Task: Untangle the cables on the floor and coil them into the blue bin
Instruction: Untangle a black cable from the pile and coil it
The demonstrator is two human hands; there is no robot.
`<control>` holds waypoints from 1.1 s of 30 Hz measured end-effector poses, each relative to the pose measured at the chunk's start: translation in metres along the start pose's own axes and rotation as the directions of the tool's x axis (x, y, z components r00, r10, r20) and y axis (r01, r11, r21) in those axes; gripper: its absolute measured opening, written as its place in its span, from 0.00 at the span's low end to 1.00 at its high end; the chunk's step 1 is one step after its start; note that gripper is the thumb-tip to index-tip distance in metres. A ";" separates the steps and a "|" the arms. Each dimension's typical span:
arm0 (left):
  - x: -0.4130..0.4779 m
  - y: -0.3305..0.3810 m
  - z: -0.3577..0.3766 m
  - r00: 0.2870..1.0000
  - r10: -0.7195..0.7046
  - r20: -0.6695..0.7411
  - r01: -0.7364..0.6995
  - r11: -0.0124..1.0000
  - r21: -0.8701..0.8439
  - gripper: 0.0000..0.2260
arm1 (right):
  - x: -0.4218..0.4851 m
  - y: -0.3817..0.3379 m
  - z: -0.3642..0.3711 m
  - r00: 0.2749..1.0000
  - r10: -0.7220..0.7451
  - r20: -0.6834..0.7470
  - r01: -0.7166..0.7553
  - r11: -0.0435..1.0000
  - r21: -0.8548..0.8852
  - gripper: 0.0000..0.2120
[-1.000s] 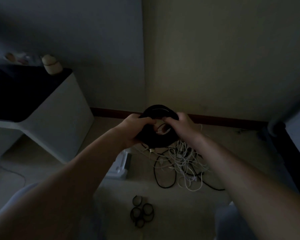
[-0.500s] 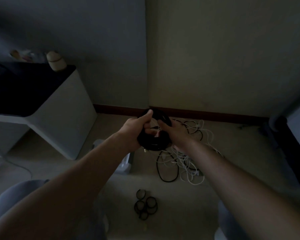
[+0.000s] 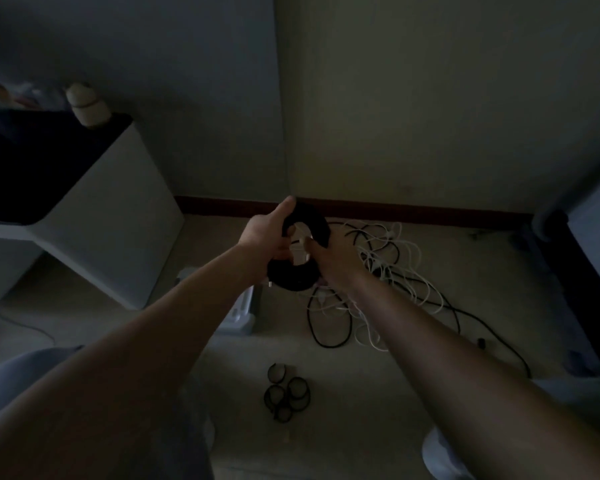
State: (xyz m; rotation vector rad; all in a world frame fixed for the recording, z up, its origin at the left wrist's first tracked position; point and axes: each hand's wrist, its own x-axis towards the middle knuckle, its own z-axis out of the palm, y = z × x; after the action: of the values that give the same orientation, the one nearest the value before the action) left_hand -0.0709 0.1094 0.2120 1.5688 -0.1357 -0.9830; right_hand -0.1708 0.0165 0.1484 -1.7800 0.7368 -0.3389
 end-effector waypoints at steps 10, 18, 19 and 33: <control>0.052 -0.108 -0.021 0.985 0.131 -0.111 -0.008 0.680 0.733 0.21 | 0.015 0.118 0.018 0.877 0.414 0.246 -0.388 0.910 -0.146 0.52; 0.080 -0.195 -0.052 0.992 0.008 -0.128 0.098 0.597 0.796 0.31 | -0.017 0.184 0.063 0.650 0.666 0.365 -0.609 0.744 -0.273 0.31; 0.082 -0.203 -0.056 0.989 0.001 -0.149 0.119 0.594 0.796 0.30 | -0.020 0.195 0.071 0.639 0.681 0.358 -0.602 0.732 -0.319 0.35; 0.127 -0.275 -0.115 0.927 -0.165 -0.337 0.367 0.589 0.720 0.25 | -0.013 0.283 0.182 0.616 0.685 0.389 -0.579 0.729 -0.365 0.19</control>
State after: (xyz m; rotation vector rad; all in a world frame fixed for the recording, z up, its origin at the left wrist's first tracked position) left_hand -0.0345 0.1976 -0.0974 2.5744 -0.1707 -1.0156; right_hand -0.1656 0.1111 -0.1747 -1.5545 0.9848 0.6993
